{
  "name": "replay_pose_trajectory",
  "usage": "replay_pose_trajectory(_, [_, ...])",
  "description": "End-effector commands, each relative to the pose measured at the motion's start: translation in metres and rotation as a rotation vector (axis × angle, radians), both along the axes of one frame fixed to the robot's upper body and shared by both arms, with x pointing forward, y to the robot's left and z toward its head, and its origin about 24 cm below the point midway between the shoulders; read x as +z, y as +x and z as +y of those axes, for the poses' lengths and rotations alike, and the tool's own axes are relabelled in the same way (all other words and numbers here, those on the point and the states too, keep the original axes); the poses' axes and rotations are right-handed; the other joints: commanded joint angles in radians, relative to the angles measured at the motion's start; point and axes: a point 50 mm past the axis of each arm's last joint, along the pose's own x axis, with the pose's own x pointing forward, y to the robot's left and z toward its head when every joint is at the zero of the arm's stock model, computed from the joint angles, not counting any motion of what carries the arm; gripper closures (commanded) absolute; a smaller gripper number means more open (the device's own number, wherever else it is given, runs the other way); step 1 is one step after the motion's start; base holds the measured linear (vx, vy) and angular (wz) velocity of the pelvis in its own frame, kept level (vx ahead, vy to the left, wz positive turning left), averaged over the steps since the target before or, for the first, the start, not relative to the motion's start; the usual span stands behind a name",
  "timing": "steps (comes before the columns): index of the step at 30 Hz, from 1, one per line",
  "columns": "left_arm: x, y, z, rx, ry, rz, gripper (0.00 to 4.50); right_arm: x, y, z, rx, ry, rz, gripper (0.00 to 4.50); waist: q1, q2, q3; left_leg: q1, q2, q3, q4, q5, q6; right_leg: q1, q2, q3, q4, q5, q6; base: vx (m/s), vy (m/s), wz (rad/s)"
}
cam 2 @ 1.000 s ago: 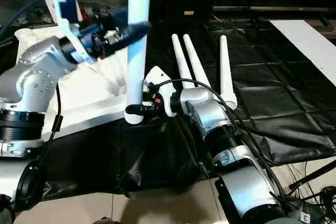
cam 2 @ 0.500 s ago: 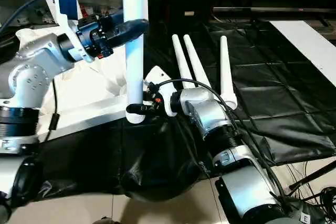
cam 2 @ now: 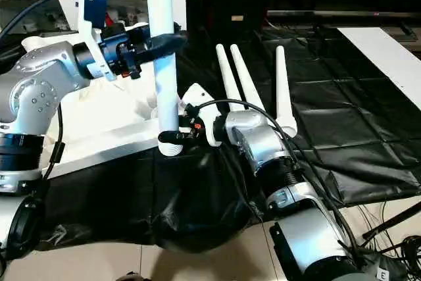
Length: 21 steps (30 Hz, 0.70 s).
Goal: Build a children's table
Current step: Insert table leg to table base
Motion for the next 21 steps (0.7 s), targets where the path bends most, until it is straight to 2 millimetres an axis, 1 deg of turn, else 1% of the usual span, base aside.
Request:
replay_pose_trajectory(1, [0.004,0.007,0.007,0.101,0.0,0.024,2.83,0.009,0.002,0.003,0.012,-0.004,-0.057,2.64,0.003,0.004,-0.08,0.016,0.018,-0.002,-0.051,0.054,0.061,0.073,-0.067,0.04,-0.044,0.321,-0.298,0.0,0.0,0.0])
replay_pose_trajectory(2, [0.005,0.009,0.009,0.119,-0.007,0.028,2.83,0.009,0.002,0.003,0.011,-0.003,-0.06,2.64,0.004,0.006,-0.08,0.016,0.019,-0.003,-0.051,0.049,0.059,0.073,-0.068,0.041,-0.044,0.315,-0.298,0.0,0.0,0.0])
replay_pose_trajectory(5, [0.007,0.009,0.01,0.127,-0.02,0.024,2.83,0.011,0.002,0.003,0.005,0.012,-0.075,2.64,0.004,0.004,-0.078,0.015,0.019,-0.003,-0.052,0.033,0.052,0.074,-0.069,0.042,-0.046,0.29,-0.296,0.0,0.0,0.0])
replay_pose_trajectory(7, [0.008,0.01,0.01,0.133,-0.029,0.026,2.83,0.013,0.003,0.003,0.002,0.028,-0.068,2.64,0.003,0.005,-0.079,0.016,0.019,-0.004,-0.051,0.031,0.049,0.074,-0.069,0.042,-0.046,0.285,-0.295,0.0,0.0,0.0])
replay_pose_trajectory(8, [0.009,0.01,0.01,0.139,-0.036,0.029,2.83,0.014,0.003,0.003,-0.002,0.042,-0.064,2.29,0.003,0.004,-0.079,0.016,0.019,-0.004,-0.052,0.028,0.048,0.073,-0.069,0.042,-0.046,0.284,-0.295,0.0,0.0,0.0])
replay_pose_trajectory(9, [0.01,0.01,0.011,0.143,-0.039,0.03,2.83,0.016,0.003,0.003,0.0,0.057,-0.059,2.08,0.003,0.002,-0.079,0.016,0.019,-0.004,-0.052,0.027,0.05,0.074,-0.069,0.042,-0.046,0.283,-0.295,0.0,0.0,0.0])
replay_pose_trajectory(10, [0.01,0.011,0.011,0.151,-0.045,0.035,2.83,0.018,0.004,0.002,0.001,0.07,-0.058,1.94,0.003,0.003,-0.079,0.015,0.019,-0.004,-0.051,0.029,0.051,0.073,-0.069,0.042,-0.045,0.287,-0.296,0.0,0.0,0.0])
replay_pose_trajectory(12, [0.011,0.012,0.012,0.164,-0.054,0.044,2.83,0.021,0.004,0.002,0.002,0.089,-0.053,1.87,0.001,0.001,-0.079,0.015,0.017,-0.004,-0.051,0.03,0.055,0.074,-0.068,0.042,-0.046,0.287,-0.291,0.0,0.0,0.0])
replay_pose_trajectory(13, [0.012,0.013,0.013,0.174,-0.061,0.052,2.84,0.026,0.004,0.001,0.01,0.115,-0.055,1.73,0.001,-0.001,-0.078,0.014,0.017,-0.004,-0.051,0.03,0.057,0.075,-0.069,0.042,-0.047,0.285,-0.288,0.0,0.0,0.0])
replay_pose_trajectory(14, [0.012,0.015,0.014,0.189,-0.07,0.063,2.84,0.031,0.004,-0.001,0.015,0.145,-0.052,1.73,0.002,0.0,-0.08,0.014,0.016,-0.004,-0.05,0.034,0.06,0.076,-0.068,0.043,-0.046,0.289,-0.286,0.0,0.0,0.0])
replay_pose_trajectory(15, [0.012,0.016,0.016,0.2,-0.077,0.073,2.84,0.035,0.004,-0.002,0.022,0.178,-0.049,1.51,0.003,-0.001,-0.08,0.014,0.017,-0.005,-0.05,0.039,0.062,0.076,-0.068,0.042,-0.045,0.294,-0.286,0.0,0.0,0.0])
replay_pose_trajectory(16, [0.012,0.016,0.018,0.207,-0.086,0.082,2.84,0.043,0.005,-0.004,0.016,0.225,-0.044,1.47,0.005,0.0,-0.081,0.015,0.017,-0.005,-0.049,0.047,0.068,0.076,-0.067,0.042,-0.044,0.305,-0.286,0.0,0.0,0.0])
replay_pose_trajectory(17, [0.012,0.019,0.022,0.226,-0.121,0.119,2.84,0.055,0.006,-0.01,0.015,0.312,-0.014,1.46,0.004,-0.001,-0.081,0.015,0.016,-0.005,-0.049,0.052,0.074,0.075,-0.066,0.042,-0.043,0.316,-0.289,0.0,0.0,0.0])
replay_pose_trajectory(18, [0.012,0.019,0.022,0.227,-0.122,0.12,2.84,0.055,0.006,-0.01,0.015,0.314,-0.013,1.45,0.007,0.002,-0.082,0.015,0.016,-0.005,-0.048,0.054,0.078,0.075,-0.066,0.041,-0.043,0.322,-0.293,0.0,0.0,0.0])
replay_pose_trajectory(19, [0.012,0.021,0.024,0.231,-0.142,0.141,2.84,0.061,0.007,-0.013,0.018,0.346,0.002,1.45,0.007,0.001,-0.08,0.015,0.016,-0.004,-0.048,0.053,0.08,0.074,-0.064,0.04,-0.043,0.32,-0.294,0.0,0.0,0.0])
replay_pose_trajectory(20, [0.012,0.022,0.026,0.235,-0.17,0.169,2.84,0.067,0.009,-0.018,0.005,0.391,0.03,1.45,0.008,0.001,-0.082,0.016,0.017,-0.004,-0.047,0.054,0.079,0.074,-0.066,0.04,-0.042,0.32,-0.298,0.0,0.0,0.0])
replay_pose_trajectory(21, [0.012,0.022,0.027,0.234,-0.178,0.176,2.84,0.069,0.009,-0.019,0.0,0.402,0.038,1.45,0.008,0.001,-0.081,0.015,0.016,-0.003,-0.047,0.053,0.08,0.073,-0.065,0.04,-0.043,0.319,-0.299,0.0,0.0,0.0])
